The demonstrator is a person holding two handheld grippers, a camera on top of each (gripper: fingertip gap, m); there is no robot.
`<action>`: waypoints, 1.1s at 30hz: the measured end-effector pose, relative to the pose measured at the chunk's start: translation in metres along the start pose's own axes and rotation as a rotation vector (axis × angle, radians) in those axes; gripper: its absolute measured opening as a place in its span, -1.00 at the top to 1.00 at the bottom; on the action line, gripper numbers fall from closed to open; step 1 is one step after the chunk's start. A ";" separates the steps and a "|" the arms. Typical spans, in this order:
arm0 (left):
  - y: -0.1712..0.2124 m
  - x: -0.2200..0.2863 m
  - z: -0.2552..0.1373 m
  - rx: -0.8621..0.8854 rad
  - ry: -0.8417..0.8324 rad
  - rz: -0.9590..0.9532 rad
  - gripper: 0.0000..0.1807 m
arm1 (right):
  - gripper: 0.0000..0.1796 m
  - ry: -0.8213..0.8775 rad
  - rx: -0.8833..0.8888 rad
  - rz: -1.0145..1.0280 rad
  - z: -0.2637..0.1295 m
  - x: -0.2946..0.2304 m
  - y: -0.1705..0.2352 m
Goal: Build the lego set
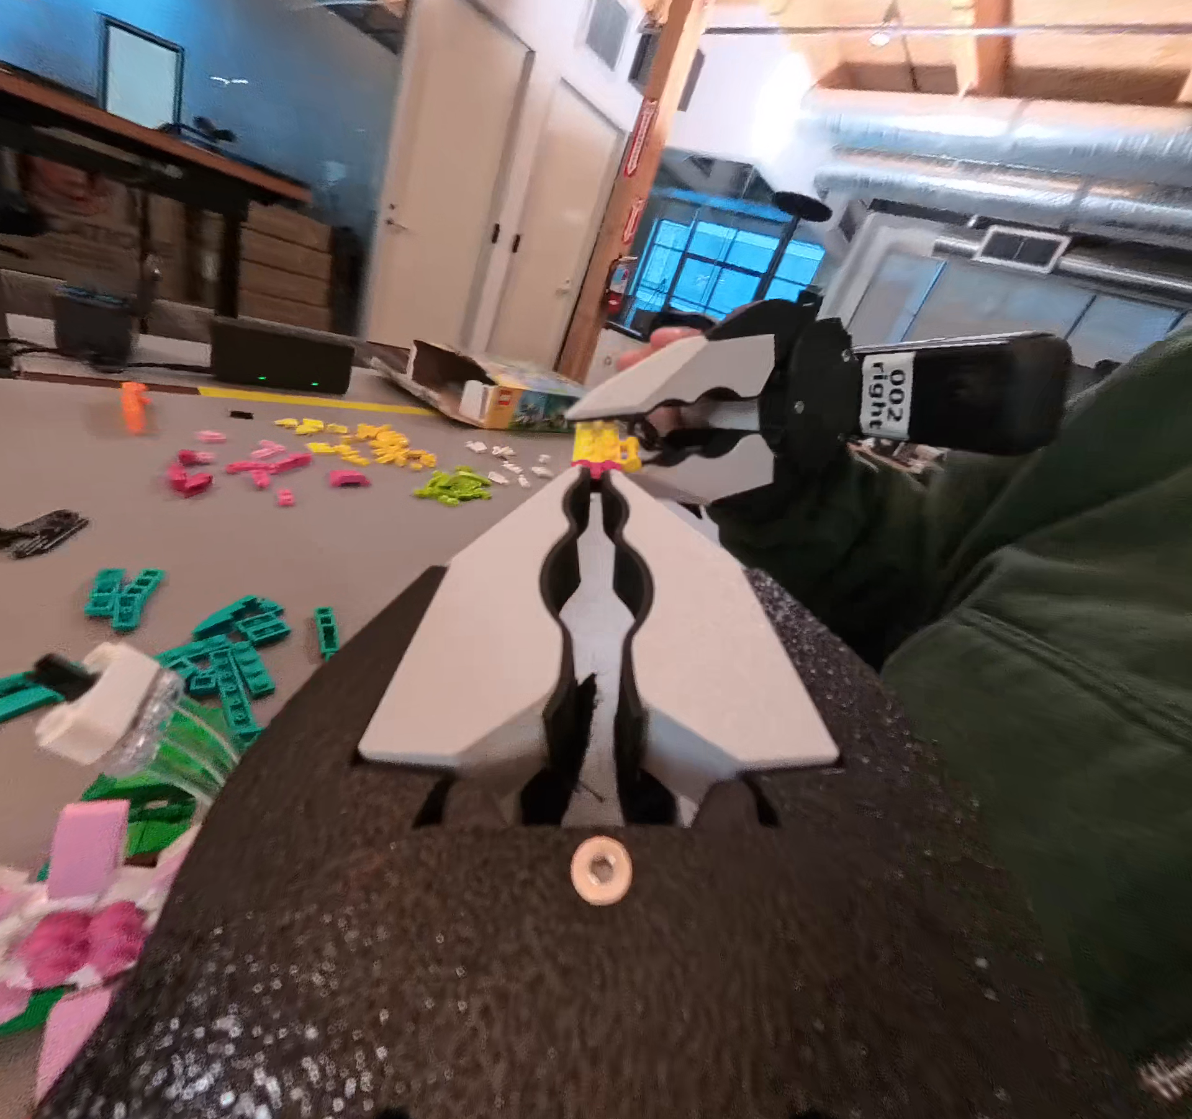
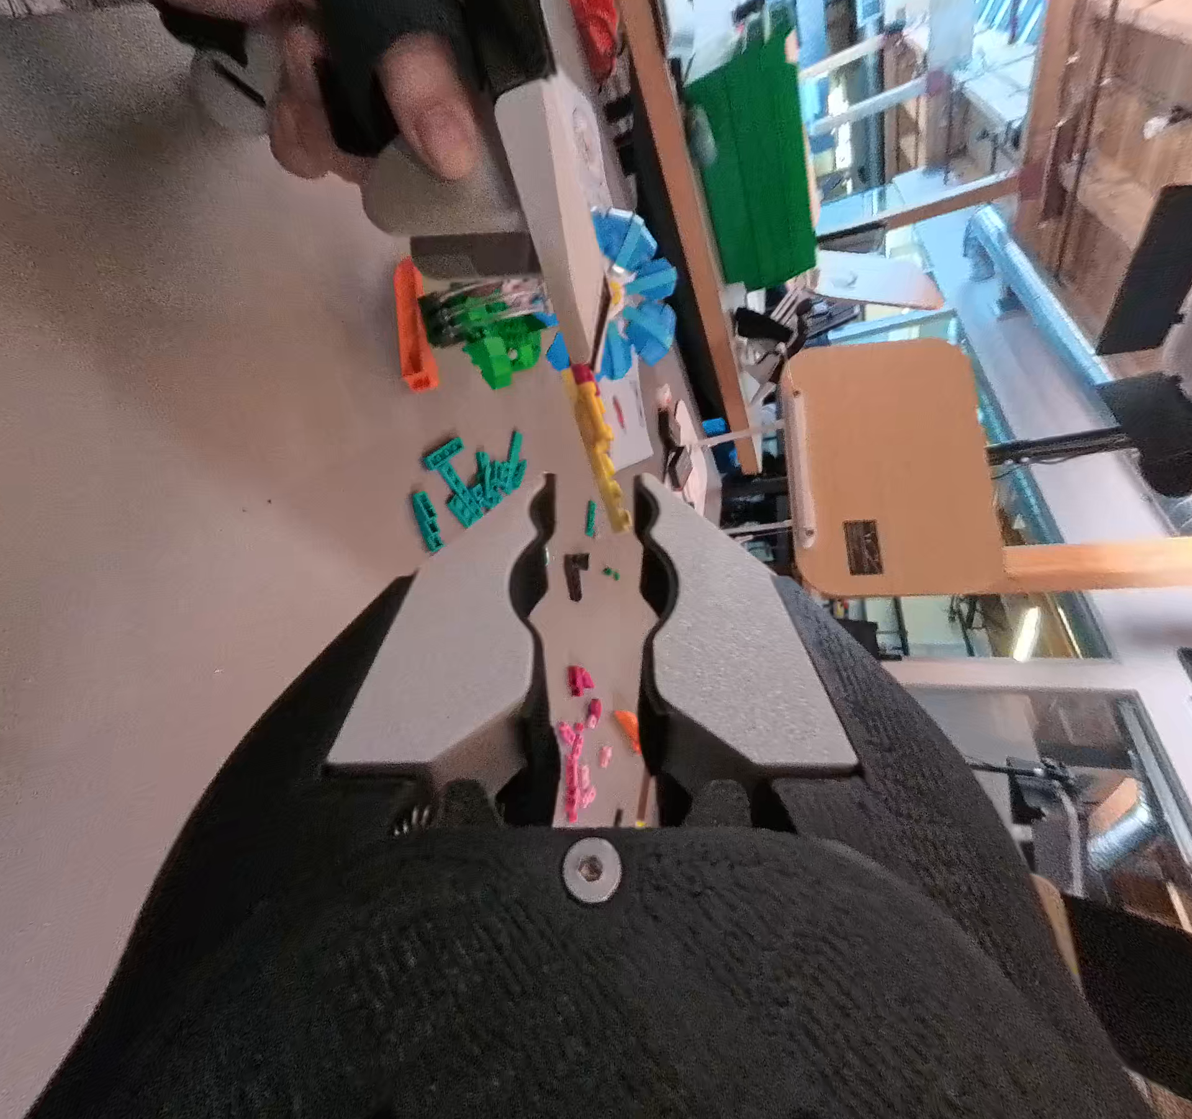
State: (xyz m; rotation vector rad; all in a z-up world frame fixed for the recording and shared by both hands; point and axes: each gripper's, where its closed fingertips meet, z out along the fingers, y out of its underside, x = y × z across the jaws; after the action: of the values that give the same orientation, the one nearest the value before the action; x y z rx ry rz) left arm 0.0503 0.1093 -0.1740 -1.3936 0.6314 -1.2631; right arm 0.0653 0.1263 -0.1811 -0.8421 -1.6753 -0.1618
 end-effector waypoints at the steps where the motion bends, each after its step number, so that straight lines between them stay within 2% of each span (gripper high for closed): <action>1: -0.001 0.002 -0.001 -0.001 0.009 0.006 0.99 | 0.75 0.009 0.019 -0.002 -0.003 0.003 -0.003; 3: -0.006 0.007 -0.001 0.016 0.023 0.026 0.99 | 0.83 -0.001 0.041 0.024 -0.005 0.003 -0.006; 5: -0.017 0.011 -0.004 0.087 0.026 0.056 0.97 | 0.92 -0.013 0.088 0.133 -0.005 0.003 -0.011; 6: -0.024 0.013 -0.006 0.131 0.019 0.077 0.88 | 0.97 -0.007 0.136 0.225 -0.004 0.007 -0.014; 8: -0.033 0.015 -0.009 0.182 0.001 0.120 0.73 | 0.96 -0.018 0.296 0.488 -0.007 0.016 -0.023; 10: -0.037 0.020 -0.008 0.201 0.017 0.145 0.69 | 0.97 -0.043 0.472 0.728 -0.012 0.026 -0.031; 12: -0.040 0.027 -0.005 0.219 0.044 0.155 0.67 | 0.97 -0.081 0.632 0.872 -0.018 0.031 -0.040; 15: -0.040 0.038 0.003 0.222 0.087 0.186 0.69 | 0.97 -0.146 0.801 0.974 -0.024 0.030 -0.053; 18: -0.040 0.048 0.008 0.233 0.109 0.228 0.84 | 0.97 -0.200 0.859 0.997 -0.024 0.023 -0.061; 19: -0.040 0.050 0.009 0.235 0.116 0.240 0.94 | 0.97 -0.206 0.863 0.995 -0.024 0.022 -0.062; 22: -0.037 0.050 0.009 0.220 0.098 0.294 0.97 | 0.96 -0.220 0.849 0.997 -0.024 0.019 -0.062; 23: -0.034 0.048 0.010 0.186 0.076 0.333 0.97 | 0.91 -0.226 0.814 0.990 -0.023 0.018 -0.059; 25: -0.022 0.038 0.013 0.075 -0.007 0.464 0.97 | 0.56 -0.224 0.692 0.934 -0.020 0.016 -0.050; 26: -0.017 0.033 0.013 0.014 -0.055 0.561 0.96 | 0.52 -0.212 0.627 0.866 -0.020 0.014 -0.047; 29: 0.004 0.025 0.016 -0.173 -0.130 0.829 0.97 | 0.68 -0.202 0.440 0.601 -0.023 0.003 -0.045; 33: 0.021 0.023 0.020 -0.291 -0.134 0.943 0.97 | 0.85 -0.285 0.262 0.425 -0.023 -0.015 -0.039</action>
State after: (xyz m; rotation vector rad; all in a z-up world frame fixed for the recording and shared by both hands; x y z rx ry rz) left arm 0.0805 0.0908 -0.1822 -1.1482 1.2220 -0.3297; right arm 0.0609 0.0791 -0.1750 -1.0316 -1.6884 0.4795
